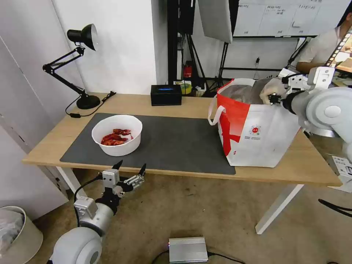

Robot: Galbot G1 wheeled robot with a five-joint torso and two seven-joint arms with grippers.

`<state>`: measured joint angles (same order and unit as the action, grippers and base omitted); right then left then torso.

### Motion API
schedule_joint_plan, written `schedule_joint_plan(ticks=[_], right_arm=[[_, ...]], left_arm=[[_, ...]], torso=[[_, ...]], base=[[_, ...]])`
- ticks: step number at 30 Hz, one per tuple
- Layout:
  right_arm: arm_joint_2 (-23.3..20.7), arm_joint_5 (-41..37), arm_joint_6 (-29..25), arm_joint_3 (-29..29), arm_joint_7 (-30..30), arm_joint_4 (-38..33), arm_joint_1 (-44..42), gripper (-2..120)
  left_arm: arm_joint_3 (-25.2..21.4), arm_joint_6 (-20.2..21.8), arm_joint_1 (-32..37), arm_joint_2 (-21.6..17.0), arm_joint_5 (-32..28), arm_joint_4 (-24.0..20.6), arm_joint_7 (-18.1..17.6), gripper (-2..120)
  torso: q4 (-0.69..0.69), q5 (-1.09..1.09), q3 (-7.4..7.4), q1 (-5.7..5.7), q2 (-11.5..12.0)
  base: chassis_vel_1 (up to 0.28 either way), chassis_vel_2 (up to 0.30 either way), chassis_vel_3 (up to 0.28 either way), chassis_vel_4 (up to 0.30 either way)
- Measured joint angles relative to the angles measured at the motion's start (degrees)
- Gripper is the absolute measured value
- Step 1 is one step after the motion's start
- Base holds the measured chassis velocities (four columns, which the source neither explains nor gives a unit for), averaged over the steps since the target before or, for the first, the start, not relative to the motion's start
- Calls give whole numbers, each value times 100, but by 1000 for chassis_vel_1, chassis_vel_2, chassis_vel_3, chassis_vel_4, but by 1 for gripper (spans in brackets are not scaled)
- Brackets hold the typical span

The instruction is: Pick up the trash from the table and place it into the takeout bag.

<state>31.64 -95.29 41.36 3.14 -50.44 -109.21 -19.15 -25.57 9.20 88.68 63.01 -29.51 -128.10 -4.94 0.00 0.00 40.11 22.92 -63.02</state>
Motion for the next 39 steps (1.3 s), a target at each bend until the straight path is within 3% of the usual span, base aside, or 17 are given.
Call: schedule_joint_plan(ticks=[9, 11, 22, 35, 39], right_arm=[[-73, -147, -2, 21, -72, -53, 51, 50], [-90, -154, -3, 27, -72, -69, 51, 62], [-69, -128, -7, 14, -46, -60, 109, 98], [-48, -98, -9, -4, -20, -38, 162, 100], [-46, 489, -130, 46, 618, -55, 137, 100]], left_arm=[[31, 11, -28, 34, -1, -14, -1, 100], [31, 13, -27, 40, -1, -27, -1, 100], [8, 16, -5, 63, 5, -52, -1, 100], [13, 20, -26, 74, 6, -54, -1, 100], [8, 20, -23, 71, 6, -50, -1, 100]], torso=[[0, 0, 0, 0, 0], [0, 0, 0, 0, 0], [0, -1, 0, 0, 0], [0, 0, 0, 0, 0], [0, 0, 0, 0, 0]], base=[[0, 0, 0, 0], [0, 0, 0, 0], [0, 0, 0, 0], [0, 0, 0, 0], [0, 0, 0, 0]])
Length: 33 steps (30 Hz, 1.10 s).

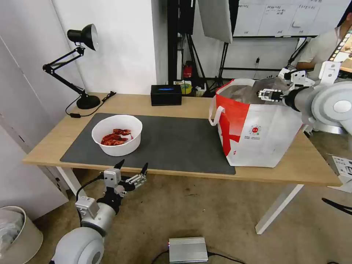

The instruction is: Pick up the trash from the table and place it into the takeout bag.

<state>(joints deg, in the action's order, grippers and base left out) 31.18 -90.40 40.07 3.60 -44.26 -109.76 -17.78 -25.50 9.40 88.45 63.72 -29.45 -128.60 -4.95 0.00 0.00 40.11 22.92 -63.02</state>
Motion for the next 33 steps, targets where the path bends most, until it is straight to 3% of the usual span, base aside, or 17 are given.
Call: schedule_joint_plan(ticks=[3, 4, 7, 8, 12, 15, 25, 33], right_arm=[[-4, 756, -676, 61, 952, -123, -116, 100], [-4, 756, -676, 61, 952, -123, -116, 100], [-66, 1378, -1543, 133, 1746, -331, -346, 100], [-66, 1378, -1543, 133, 1746, -331, -346, 100], [-215, 1970, -2478, 377, 2476, -917, -1102, 100], [-254, 2259, -2661, 472, 2678, -1156, -1559, 100], [-130, 2914, -3294, 328, 2914, -1610, -2827, 100], [103, 3888, -3781, 402, 2222, -2034, -4608, 100]], left_arm=[[-9, 0, 0, -6, 0, 10, 1, 100], [-9, 0, 0, -6, 0, 10, 1, 100], [-56, -1, -1, -30, -13, 26, 2, 100], [-56, -1, -1, -30, -13, 26, 2, 100], [-145, -2, 40, -32, -23, 11, 4, 100], [-172, -1, 47, -28, -23, -7, 5, 100], [-547, -25, 326, 122, 3, -162, 24, 100], [-759, -112, 645, 270, 108, -239, 50, 100]], torso=[[-1, 0, 0, 0, 0], [-1, 0, 0, 0, 0], [0, 1, 0, 0, 0], [0, 1, 0, 0, 0], [0, 1, -1, 0, 0], [-1, 0, -1, 0, 0], [0, 1, -1, -1, 0], [0, 0, -1, -1, 0]], base=[[0, 0, 0, 0], [0, 0, 0, 0], [0, 0, 0, 0], [0, 0, 0, 0], [0, 0, 0, 0], [0, 0, 0, 0], [0, 0, 0, 0], [0, 0, 0, 0]])
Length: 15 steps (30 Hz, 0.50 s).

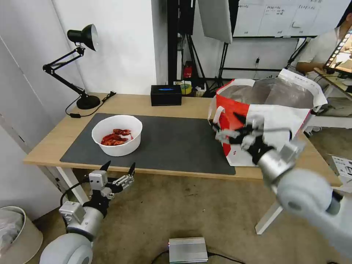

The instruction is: Pick up the trash from the table and place it into the takeout bag.

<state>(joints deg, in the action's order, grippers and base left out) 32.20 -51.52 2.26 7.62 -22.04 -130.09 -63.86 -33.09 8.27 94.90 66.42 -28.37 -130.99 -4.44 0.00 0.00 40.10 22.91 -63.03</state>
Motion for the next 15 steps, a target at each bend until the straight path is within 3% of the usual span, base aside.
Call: schedule_joint_plan(ticks=[8, 15], right_arm=[[335, 1038, -262, 196, -636, -37, -1392, 100], [466, 1285, -373, 297, -710, 38, -1906, 100]], left_arm=[[-11, -10, 38, 25, 18, 12, 15, 100], [-5, -15, 33, 10, 15, 58, 34, 100]], torso=[[-2, 0, 0, 0, 0], [-1, 0, 1, 0, 0]], base=[[0, 0, 0, 0], [0, 0, 0, 0]])
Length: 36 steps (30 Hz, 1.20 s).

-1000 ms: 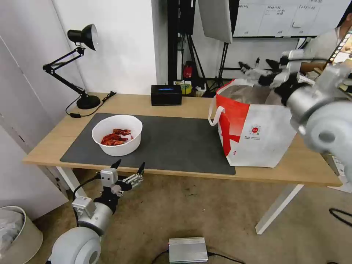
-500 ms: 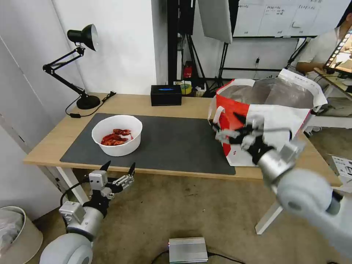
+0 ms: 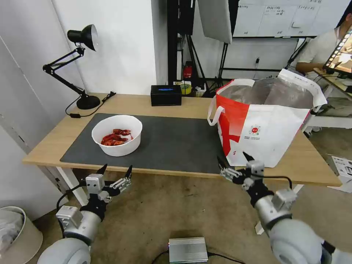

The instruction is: Pick up the trash from the table and place it into the takeout bag.

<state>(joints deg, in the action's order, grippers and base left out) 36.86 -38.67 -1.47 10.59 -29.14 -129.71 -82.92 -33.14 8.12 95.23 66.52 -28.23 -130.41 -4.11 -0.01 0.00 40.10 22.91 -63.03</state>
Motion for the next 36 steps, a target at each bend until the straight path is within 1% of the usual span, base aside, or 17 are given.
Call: schedule_joint_plan(ticks=[15, 30, 36], right_arm=[[186, 1, 23, -56, -35, 160, -97, 100], [206, -49, 105, -80, -65, 178, -89, 100], [205, -53, 108, -82, -65, 178, -84, 100]], left_arm=[[-3, 0, -22, -33, -8, 73, 22, 100], [21, 5, -50, -9, -11, 117, 2, 100], [-85, 88, -225, -151, -244, 148, -116, 100]], torso=[[1, 0, 0, 1, 0], [1, 0, 0, 1, 1], [1, 0, 0, 1, 1]], base=[[0, 0, 0, 0], [0, 0, 0, 0], [0, 0, 0, 0]])
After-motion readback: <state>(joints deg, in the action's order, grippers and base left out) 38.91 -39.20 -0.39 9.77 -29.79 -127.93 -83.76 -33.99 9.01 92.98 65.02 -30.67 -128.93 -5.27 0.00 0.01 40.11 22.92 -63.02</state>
